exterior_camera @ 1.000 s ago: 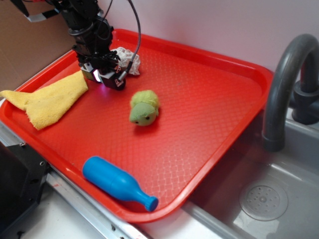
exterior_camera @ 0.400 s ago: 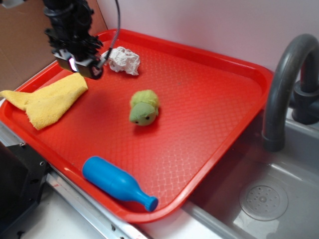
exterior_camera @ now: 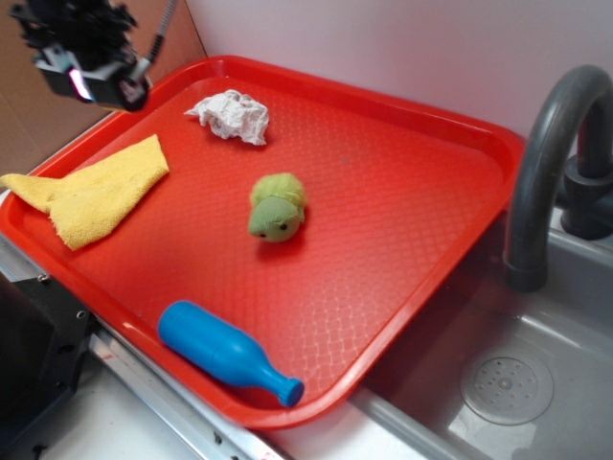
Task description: Grab the green ball.
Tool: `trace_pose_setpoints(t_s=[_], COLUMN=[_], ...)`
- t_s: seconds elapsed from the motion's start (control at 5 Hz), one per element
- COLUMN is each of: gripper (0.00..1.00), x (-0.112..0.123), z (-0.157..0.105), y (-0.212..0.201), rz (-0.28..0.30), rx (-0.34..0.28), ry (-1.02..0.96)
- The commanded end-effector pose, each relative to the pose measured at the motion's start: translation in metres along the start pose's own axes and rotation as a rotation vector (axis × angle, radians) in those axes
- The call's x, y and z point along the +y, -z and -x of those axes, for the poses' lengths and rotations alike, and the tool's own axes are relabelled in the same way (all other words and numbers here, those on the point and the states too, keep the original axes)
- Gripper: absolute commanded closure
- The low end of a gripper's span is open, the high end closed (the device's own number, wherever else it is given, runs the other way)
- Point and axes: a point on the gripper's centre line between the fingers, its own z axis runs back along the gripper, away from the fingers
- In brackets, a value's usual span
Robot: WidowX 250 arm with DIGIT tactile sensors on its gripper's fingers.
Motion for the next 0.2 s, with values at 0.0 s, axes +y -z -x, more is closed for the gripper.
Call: trace_pose_setpoints(t_s=[0.0], gripper=[1.0], x=[-0.0044], z=[0.0123], y=[-0.0317], rz=[0.092], rx=[0.028], ry=[0.069])
